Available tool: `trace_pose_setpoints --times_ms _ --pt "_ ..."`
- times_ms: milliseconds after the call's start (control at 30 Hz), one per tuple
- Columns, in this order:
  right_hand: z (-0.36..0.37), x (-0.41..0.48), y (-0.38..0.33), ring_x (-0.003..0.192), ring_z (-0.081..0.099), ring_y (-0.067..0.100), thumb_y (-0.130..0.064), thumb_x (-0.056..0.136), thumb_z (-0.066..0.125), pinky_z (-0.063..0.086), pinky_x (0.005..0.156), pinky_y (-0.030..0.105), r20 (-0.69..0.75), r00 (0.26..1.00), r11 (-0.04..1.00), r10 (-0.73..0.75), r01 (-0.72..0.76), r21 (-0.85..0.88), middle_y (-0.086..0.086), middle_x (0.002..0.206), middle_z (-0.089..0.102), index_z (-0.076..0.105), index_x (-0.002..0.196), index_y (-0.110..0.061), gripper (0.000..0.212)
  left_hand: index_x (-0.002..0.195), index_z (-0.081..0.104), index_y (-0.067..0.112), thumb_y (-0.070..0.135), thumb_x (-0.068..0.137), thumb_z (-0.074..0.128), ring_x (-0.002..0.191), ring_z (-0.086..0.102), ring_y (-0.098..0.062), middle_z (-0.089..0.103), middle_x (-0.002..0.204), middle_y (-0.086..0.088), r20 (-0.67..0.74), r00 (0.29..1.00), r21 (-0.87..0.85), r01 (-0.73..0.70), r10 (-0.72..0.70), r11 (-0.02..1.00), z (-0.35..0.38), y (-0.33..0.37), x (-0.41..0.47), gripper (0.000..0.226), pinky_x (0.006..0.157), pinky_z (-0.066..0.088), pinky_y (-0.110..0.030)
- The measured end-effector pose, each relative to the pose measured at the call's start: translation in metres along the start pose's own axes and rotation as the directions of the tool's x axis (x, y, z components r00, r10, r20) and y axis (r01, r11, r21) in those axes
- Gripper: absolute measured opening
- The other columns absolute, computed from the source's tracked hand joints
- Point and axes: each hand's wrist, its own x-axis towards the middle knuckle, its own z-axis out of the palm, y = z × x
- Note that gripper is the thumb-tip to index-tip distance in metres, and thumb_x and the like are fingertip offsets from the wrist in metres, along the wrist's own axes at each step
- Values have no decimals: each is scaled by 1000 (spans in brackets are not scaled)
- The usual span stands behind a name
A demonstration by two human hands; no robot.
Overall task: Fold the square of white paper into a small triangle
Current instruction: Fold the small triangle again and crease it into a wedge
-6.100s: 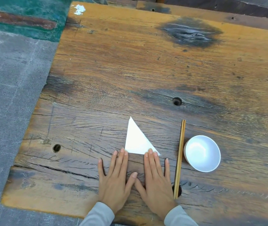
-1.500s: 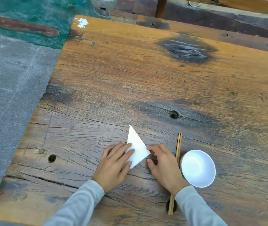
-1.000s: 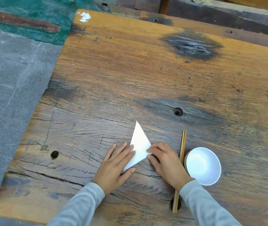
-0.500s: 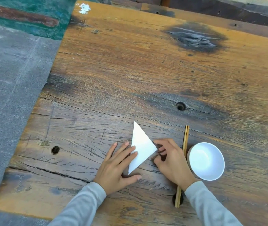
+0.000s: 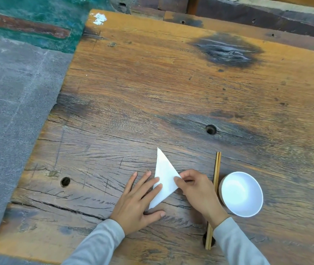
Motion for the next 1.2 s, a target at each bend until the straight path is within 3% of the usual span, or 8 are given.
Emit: trace_pose_setpoints --times_ms 67,167,533,633,800,900,1000,1200 --pt "1 -1 -1 72 73 11 -27 90 70 59 76 36 10 1000 991 -2 1 133 -6 81 77 63 98 -33 12 138 63 14 64 86 70 147 40 -26 54 149 -1 18 1000 -1 20 -20 1000 0 0 0 72 118 27 -60" --pt "1 -1 -3 61 74 16 -22 93 66 57 63 21 -4 999 979 -41 41 200 -2 75 77 54 102 -38 22 142 58 15 64 86 70 148 39 -23 56 147 2 19 999 -19 47 -47 999 0 0 0 75 120 26 -58" --pt "0 10 13 70 73 20 -6 98 60 58 61 22 130 989 881 66 -119 457 12 80 78 75 97 -15 17 131 66 12 46 85 79 135 53 -18 62 138 9 -159 976 -168 120 -147 978 1 1 10 59 118 32 -44" --pt "-2 12 16 68 72 17 -4 98 58 58 62 22 136 988 875 69 -126 468 9 79 77 75 97 -14 20 128 68 13 24 79 87 132 55 -20 67 132 6 -160 982 -173 75 -104 982 3 -2 11 53 113 38 -48" --pt "-10 12 17 77 72 20 2 98 52 60 70 27 196 981 942 12 -76 327 9 88 78 73 106 -17 29 110 77 15 12 82 80 118 62 -20 75 113 6 -166 983 -172 46 -75 984 7 -6 10 28 108 42 -47" --pt "-18 6 19 84 68 9 8 88 50 56 82 23 130 979 987 -158 160 -6 -5 95 74 70 110 -29 47 103 78 17 14 83 80 115 63 -19 76 106 8 -179 981 -167 51 -81 985 6 -6 12 21 107 42 -48" --pt "-21 -4 19 95 56 -2 11 76 56 45 92 12 54 913 863 -405 402 -307 -13 109 59 68 120 -27 59 103 76 18 17 84 80 112 63 -17 75 102 9 -182 979 -177 62 -94 982 3 -7 16 19 108 41 -47" --pt "-16 -4 27 98 60 13 -7 76 83 46 91 19 77 843 759 -532 516 -397 -3 108 63 76 110 -14 36 117 72 20 23 85 80 102 64 -10 74 100 10 -148 972 -247 142 -182 958 -2 -4 28 33 108 42 -45"
